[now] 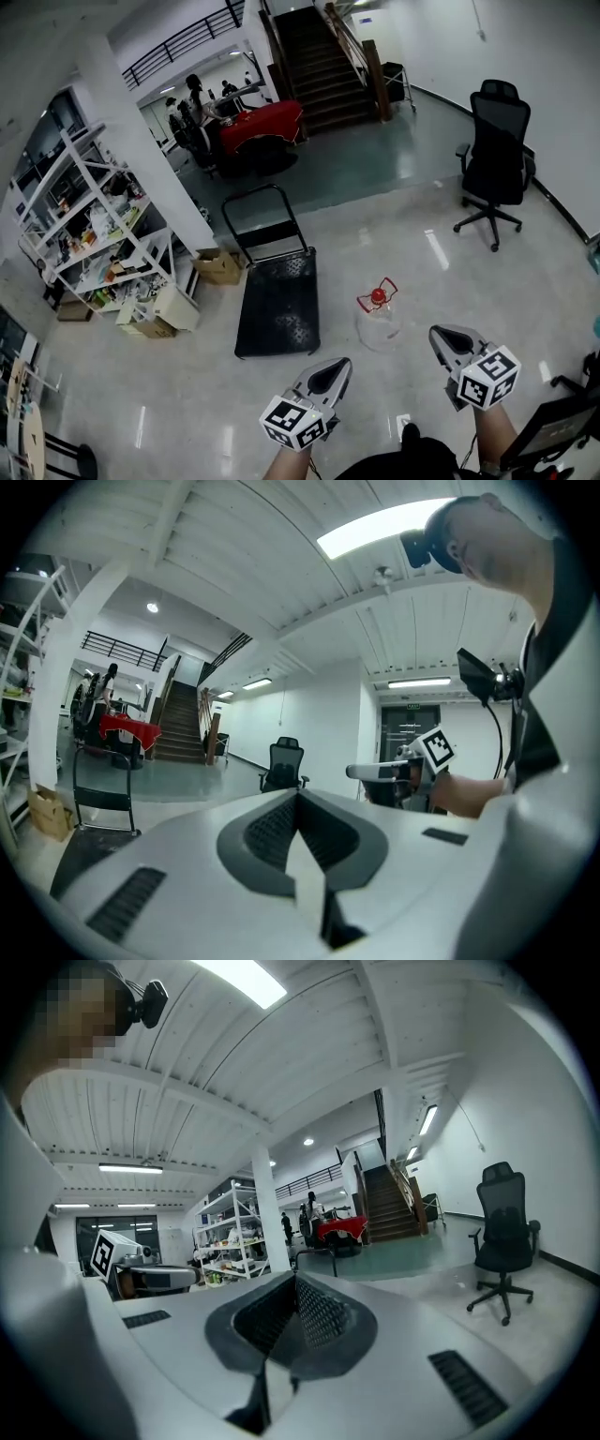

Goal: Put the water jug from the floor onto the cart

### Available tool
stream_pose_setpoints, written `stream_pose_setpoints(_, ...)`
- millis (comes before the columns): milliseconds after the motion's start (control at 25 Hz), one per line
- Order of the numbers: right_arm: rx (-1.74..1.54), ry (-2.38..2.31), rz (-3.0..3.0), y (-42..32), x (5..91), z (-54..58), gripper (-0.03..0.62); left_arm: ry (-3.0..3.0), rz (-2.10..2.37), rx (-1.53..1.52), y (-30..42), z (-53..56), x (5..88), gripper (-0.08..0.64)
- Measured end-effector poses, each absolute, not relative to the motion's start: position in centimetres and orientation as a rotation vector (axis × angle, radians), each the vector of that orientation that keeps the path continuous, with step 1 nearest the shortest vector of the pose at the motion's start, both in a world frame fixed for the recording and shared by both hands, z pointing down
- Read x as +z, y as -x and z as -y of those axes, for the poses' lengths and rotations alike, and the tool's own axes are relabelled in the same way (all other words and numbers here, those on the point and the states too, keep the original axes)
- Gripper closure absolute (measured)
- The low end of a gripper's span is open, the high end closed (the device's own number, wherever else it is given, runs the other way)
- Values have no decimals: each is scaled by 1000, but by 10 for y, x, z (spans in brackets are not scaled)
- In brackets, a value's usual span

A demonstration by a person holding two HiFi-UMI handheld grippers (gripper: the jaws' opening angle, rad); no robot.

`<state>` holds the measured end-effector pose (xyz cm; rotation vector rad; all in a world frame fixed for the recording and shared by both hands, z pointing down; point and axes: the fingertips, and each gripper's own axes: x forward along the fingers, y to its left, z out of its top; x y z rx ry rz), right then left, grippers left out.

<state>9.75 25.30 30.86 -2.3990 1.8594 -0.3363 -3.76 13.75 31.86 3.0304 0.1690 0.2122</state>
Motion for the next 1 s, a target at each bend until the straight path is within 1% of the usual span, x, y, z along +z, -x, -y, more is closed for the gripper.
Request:
stream_pose_setpoints(200, -326, 2400, -1900, -179, 310, -234, 591, -3054, -105, 230, -34, -113, 316, 560)
stream_pose_setpoints(320, -360, 2390, -1894, -215, 318, -210, 591, -3044, -62, 237, -67, -86, 317, 560)
stream_pose_setpoints(640, -369, 2408, -1857, -286, 331, -132, 591, -3027, -82, 240, -138, -13, 331, 560)
stream_pose_setpoints(1000, -354, 2477, -1844, -339, 319, -18, 591, -3026, -150, 186, -193, 105, 326, 560)
